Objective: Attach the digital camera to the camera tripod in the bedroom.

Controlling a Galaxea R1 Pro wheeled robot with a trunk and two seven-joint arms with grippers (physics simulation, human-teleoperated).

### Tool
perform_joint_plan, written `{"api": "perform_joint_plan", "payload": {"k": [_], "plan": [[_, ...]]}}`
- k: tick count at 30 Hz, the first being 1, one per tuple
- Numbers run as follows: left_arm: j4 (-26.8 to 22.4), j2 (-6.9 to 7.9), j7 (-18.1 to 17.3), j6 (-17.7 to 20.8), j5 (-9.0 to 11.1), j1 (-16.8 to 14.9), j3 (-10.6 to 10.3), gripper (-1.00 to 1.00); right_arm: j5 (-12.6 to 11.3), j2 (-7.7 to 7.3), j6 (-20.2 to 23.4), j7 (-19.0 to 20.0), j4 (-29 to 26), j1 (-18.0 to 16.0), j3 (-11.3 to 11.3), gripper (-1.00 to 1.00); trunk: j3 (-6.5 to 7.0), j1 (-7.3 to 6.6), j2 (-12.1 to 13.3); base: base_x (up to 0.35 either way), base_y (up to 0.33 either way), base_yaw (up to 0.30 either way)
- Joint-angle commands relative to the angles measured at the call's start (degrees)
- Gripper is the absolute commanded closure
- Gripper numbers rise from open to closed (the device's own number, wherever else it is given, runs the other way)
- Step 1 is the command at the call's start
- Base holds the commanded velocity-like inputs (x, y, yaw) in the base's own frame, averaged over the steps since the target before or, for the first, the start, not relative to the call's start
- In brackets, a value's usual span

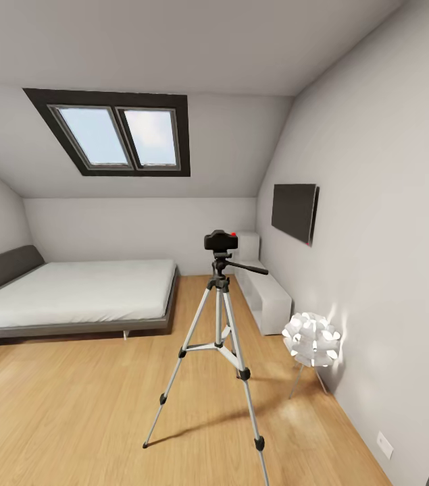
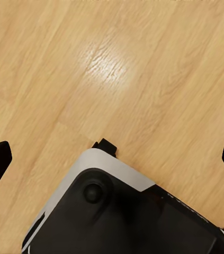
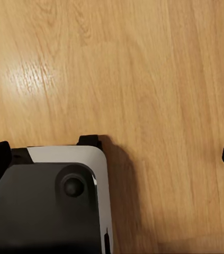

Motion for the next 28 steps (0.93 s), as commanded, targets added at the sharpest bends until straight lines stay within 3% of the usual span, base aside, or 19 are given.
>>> {"api": "perform_joint_plan", "payload": {"k": [1, 18, 28], "plan": [[-0.06, -0.01, 0.22, -0.06, 0.48, 0.01, -0.46, -1.0, -0.61, 0.02, 0.07, 0.19, 0.11, -0.06, 0.45, -1.0, -0.02, 0.02, -0.04, 0.0, 0.0, 0.0], [-0.07, 0.03, 0.22, -0.06, 0.47, 0.01, -0.5, -1.0, -0.24, 0.47, -0.32, -0.56, -0.06, -0.09, 0.69, -1.0, -0.02, 0.02, -0.04, 0.0, 0.0, 0.0], [-0.07, 0.03, 0.22, -0.06, 0.44, 0.01, -0.47, -1.0, -0.48, 4.49, -0.57, -0.57, -0.07, -0.1, 0.66, -1.0, -0.02, 0.02, -0.04, 0.0, 0.0, 0.0]]}}
